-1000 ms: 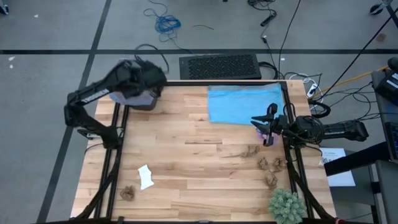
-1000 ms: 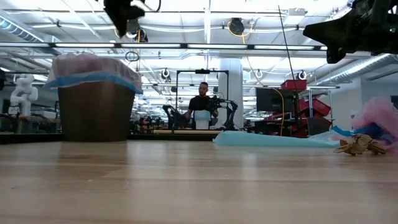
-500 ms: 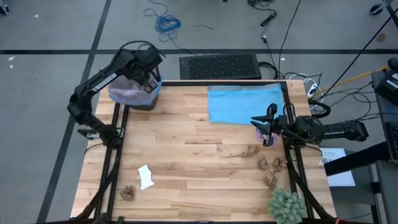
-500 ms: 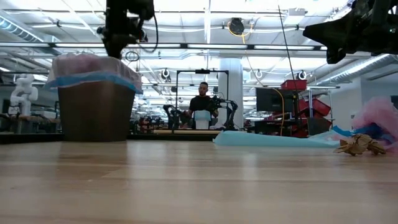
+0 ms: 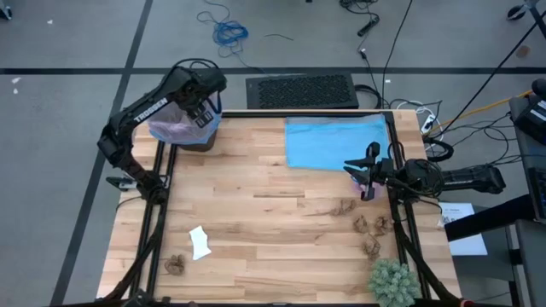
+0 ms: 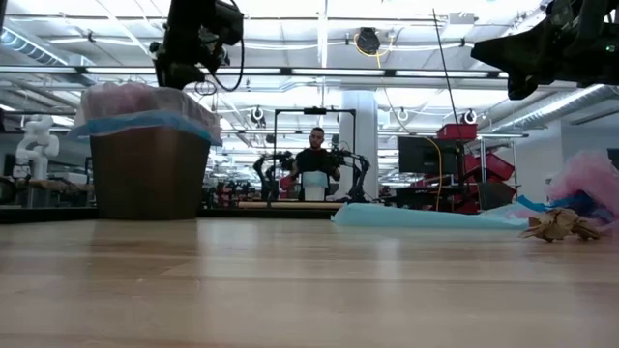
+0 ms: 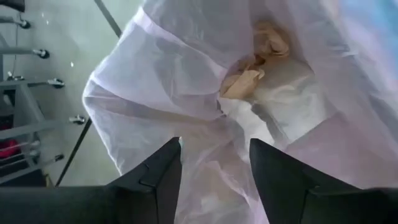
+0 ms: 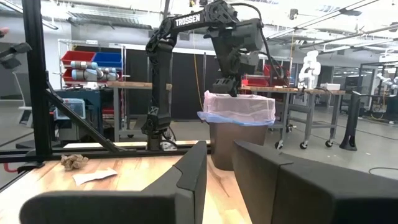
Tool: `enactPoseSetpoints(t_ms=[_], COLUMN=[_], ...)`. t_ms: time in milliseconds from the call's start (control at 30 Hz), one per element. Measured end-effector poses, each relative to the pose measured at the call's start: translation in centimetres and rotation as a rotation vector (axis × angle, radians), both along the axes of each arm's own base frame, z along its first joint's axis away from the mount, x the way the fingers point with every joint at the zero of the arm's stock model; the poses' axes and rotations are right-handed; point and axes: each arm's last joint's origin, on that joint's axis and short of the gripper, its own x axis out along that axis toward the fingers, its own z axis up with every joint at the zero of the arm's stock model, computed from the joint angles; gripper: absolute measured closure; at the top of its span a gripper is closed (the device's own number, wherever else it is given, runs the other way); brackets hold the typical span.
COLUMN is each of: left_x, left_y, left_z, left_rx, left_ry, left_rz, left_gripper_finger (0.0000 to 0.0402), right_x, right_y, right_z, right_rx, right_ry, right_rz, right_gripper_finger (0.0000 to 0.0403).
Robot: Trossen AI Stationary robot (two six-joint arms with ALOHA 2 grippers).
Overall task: Place trash/remove bag and relplace
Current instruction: Put the brown napkin into the trash bin
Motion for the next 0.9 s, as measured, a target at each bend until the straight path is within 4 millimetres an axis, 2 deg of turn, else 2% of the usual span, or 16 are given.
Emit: enactPoseSetpoints(t_ms=[133,267,333,467,567,600,733,900], left_x=[-0.3,0.5,1.3,3.1,4.5,4.9,5.6,4.9], left_y=[-0.5,-2.3,-4.0,-8.8,-12.6,-13.9,-18.9,-24.7], left_z=[1.0,2.5,2.9,3.7,3.7,3.5,1.7,-2.0], left_rx=[-0.003,-0.185,-0.310,-0.508,-0.578,-0.597,-0.641,-0.641], left_ry=[-0.067,-0.366,-0.498,-0.599,-0.576,-0.561,-0.452,-0.268], left_rz=[-0.008,-0.025,-0.036,-0.231,-0.331,-0.349,-0.371,-0.329], left_gripper_finger=[0.0215,0.0227,0.0245,0.0313,0.0379,0.0390,0.0398,0.0400], right_x=[0.0,0.0,0.0,0.0,0.0,0.0,0.0,0.0], right_y=[0.0,0.0,0.0,0.0,0.0,0.0,0.0,0.0], right_z=[0.0,-0.2,-0.2,-0.1,-0.1,-0.1,-0.1,-0.1], right_rx=[0.000,0.003,-0.002,-0.026,-0.037,-0.041,-0.046,-0.054], right_ry=[0.002,0.017,0.018,0.016,0.016,0.017,0.017,0.017], right_rz=[0.000,0.000,-0.001,-0.008,-0.012,-0.013,-0.015,-0.016], right_gripper_finger=[0.0332,0.0332,0.0332,0.0332,0.0332,0.0332,0.0332,0.0332])
